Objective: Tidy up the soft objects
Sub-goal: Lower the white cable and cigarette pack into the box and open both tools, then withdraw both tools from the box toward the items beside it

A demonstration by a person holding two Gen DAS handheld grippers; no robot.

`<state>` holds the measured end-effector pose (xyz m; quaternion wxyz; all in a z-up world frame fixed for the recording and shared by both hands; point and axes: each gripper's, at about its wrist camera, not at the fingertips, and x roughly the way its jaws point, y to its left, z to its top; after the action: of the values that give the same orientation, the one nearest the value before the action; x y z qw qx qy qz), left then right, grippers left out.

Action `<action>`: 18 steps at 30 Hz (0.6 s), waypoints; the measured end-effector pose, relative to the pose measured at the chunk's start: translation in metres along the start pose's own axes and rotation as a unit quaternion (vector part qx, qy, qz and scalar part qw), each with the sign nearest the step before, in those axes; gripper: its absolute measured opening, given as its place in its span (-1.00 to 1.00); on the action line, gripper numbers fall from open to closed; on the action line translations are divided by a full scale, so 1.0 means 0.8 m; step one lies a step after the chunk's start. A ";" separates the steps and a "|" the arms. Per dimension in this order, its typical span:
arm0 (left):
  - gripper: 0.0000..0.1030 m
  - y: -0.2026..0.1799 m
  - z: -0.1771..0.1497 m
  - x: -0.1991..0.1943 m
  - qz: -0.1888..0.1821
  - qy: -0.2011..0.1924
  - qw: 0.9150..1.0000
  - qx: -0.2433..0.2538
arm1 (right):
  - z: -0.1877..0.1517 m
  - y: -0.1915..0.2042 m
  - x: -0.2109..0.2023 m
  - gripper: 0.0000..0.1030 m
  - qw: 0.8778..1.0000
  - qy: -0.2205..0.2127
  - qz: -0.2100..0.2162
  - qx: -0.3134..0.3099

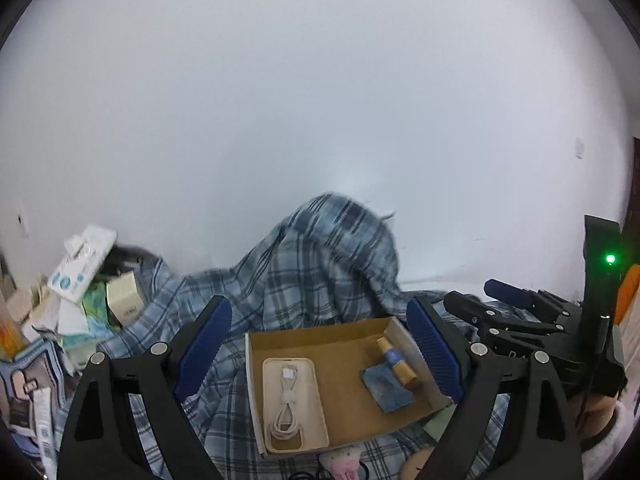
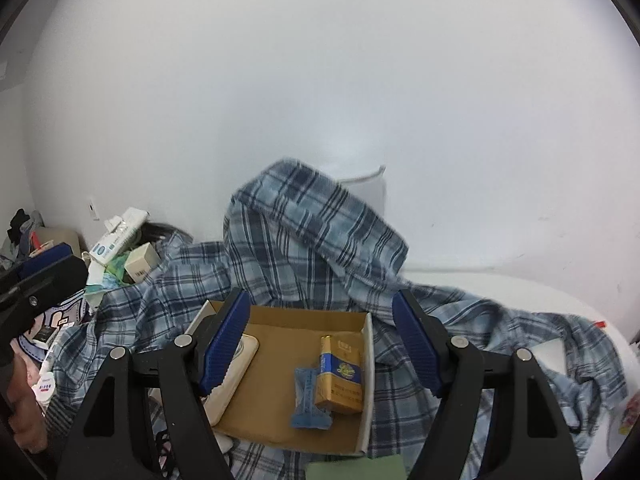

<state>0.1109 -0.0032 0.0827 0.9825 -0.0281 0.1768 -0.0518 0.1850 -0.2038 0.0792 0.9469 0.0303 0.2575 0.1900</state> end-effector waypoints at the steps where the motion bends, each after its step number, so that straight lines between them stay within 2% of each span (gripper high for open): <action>1: 0.75 -0.003 0.001 -0.010 -0.004 -0.006 1.000 0.005 | 0.000 -0.001 -0.010 0.41 1.000 -0.006 -0.003 -0.003; 5: 0.75 -0.008 -0.007 -0.036 -0.016 -0.010 1.000 0.007 | -0.008 -0.006 -0.050 0.41 1.000 -0.026 -0.007 -0.010; 9: 0.75 -0.004 -0.036 -0.043 -0.020 0.002 1.000 -0.009 | -0.028 -0.007 -0.077 0.41 0.999 -0.032 -0.015 -0.014; 18: 0.75 0.002 -0.108 -0.053 -0.026 0.028 0.999 -0.009 | -0.101 -0.020 -0.081 0.44 0.999 0.033 -0.030 0.021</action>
<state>0.0415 0.0002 0.0158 0.9753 -0.0397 0.2035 -0.0768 0.0984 -0.2467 0.0375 0.9424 0.0358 0.2932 0.1572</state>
